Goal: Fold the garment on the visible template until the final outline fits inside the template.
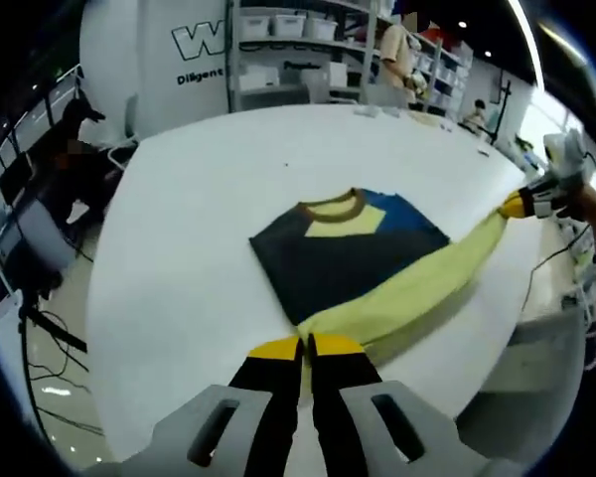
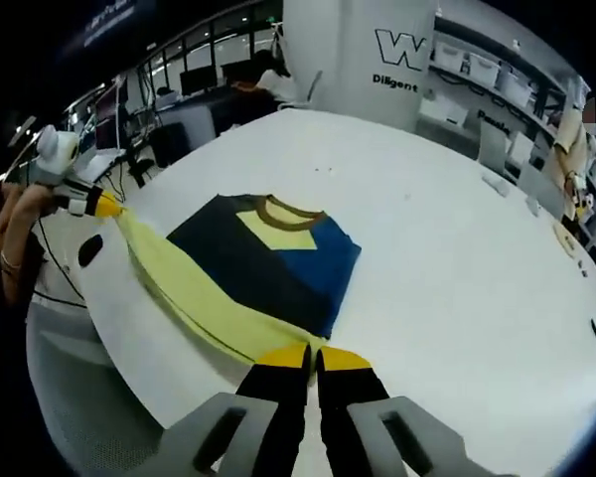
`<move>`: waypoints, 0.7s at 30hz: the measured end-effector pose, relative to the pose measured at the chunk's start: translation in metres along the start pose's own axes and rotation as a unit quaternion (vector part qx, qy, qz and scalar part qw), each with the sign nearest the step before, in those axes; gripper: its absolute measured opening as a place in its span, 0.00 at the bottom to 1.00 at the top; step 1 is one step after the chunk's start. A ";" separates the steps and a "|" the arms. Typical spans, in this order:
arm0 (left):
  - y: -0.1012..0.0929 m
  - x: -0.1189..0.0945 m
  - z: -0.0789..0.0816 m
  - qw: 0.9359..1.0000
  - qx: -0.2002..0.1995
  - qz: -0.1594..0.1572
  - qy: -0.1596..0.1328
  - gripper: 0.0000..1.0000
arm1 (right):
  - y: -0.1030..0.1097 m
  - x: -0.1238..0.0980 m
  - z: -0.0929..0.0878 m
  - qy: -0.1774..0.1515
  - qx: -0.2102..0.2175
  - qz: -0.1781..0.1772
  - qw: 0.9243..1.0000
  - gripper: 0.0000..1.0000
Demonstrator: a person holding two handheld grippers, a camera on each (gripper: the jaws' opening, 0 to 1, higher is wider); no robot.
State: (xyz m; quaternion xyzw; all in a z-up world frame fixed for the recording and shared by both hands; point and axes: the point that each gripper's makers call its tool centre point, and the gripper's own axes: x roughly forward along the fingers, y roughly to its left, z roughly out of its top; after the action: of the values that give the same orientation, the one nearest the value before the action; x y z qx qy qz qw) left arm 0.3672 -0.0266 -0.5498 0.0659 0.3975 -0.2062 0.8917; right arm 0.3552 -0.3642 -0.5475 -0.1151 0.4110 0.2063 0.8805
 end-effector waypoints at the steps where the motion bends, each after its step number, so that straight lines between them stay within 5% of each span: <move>1: 0.000 0.001 0.005 1.000 0.006 0.000 -0.001 0.01 | -0.003 0.001 0.003 -0.001 0.001 -0.001 1.000 0.00; 21: 0.031 0.020 0.070 0.998 0.001 0.023 -0.052 0.01 | -0.039 0.025 0.063 -0.041 0.031 -0.037 0.998 0.00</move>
State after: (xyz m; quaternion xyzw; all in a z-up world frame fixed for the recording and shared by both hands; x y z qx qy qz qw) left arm 0.4399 -0.0250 -0.5182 0.0653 0.3492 -0.1893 0.9154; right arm 0.4303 -0.3688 -0.5260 -0.0942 0.3758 0.1649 0.9070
